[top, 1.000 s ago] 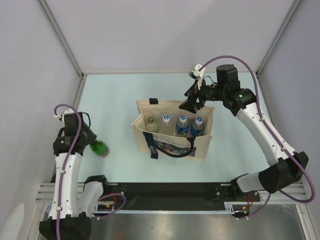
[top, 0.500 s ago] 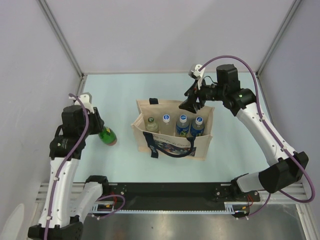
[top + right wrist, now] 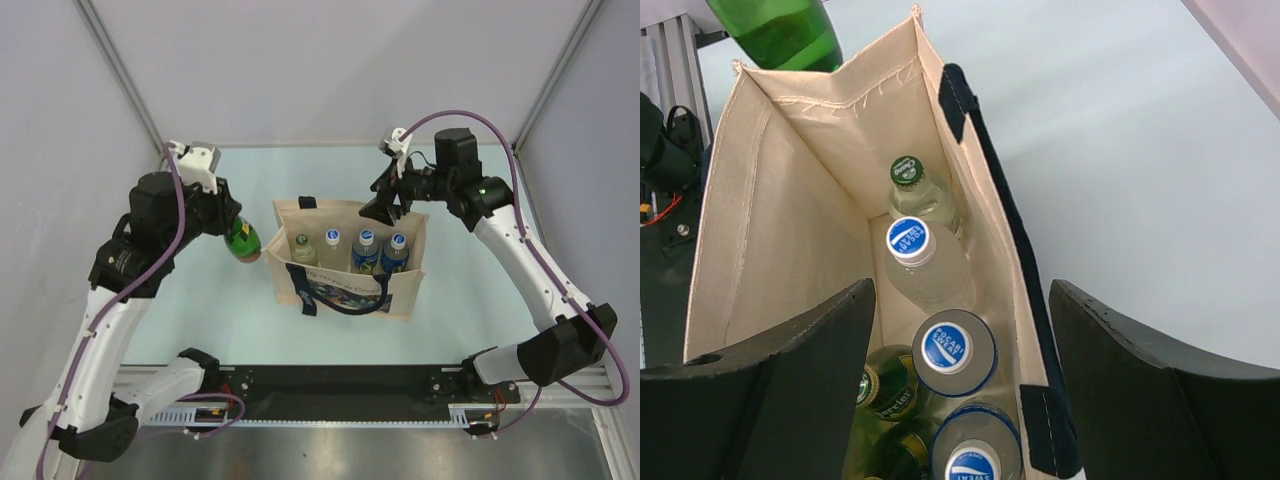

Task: Place the beverage into the canvas bag

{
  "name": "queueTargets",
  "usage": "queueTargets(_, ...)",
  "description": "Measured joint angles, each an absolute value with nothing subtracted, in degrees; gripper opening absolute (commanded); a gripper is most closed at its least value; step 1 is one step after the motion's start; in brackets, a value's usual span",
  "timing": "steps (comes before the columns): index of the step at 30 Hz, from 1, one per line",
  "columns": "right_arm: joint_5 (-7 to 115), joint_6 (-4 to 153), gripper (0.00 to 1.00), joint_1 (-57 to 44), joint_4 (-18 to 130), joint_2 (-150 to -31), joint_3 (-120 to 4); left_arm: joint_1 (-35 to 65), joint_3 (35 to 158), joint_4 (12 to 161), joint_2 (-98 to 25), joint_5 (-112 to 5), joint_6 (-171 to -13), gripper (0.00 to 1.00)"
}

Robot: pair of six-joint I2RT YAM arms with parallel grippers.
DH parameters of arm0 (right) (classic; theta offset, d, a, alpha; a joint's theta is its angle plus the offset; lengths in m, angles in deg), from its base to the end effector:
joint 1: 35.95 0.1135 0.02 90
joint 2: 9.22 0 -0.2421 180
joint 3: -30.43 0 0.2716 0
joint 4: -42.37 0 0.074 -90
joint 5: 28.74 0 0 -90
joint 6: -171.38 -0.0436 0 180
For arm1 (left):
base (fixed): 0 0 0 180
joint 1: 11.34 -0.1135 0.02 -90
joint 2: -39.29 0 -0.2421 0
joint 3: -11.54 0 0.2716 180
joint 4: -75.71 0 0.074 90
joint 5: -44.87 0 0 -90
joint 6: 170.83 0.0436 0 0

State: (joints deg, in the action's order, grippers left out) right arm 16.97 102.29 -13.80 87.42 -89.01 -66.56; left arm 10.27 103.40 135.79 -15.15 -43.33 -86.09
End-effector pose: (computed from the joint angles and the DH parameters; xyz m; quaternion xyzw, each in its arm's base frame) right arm 0.2938 0.1525 0.3829 -0.4721 0.6666 0.3280 0.4746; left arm 0.1896 -0.0736 0.4302 0.1097 0.8249 -0.1161 0.5422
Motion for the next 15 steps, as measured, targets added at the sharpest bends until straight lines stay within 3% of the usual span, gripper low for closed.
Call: queueTargets(15, 16.82, 101.0, 0.76, -15.46, 87.42, -88.24, -66.56, 26.38, 127.37, 136.14, -28.17, -39.74, -81.67, 0.0)
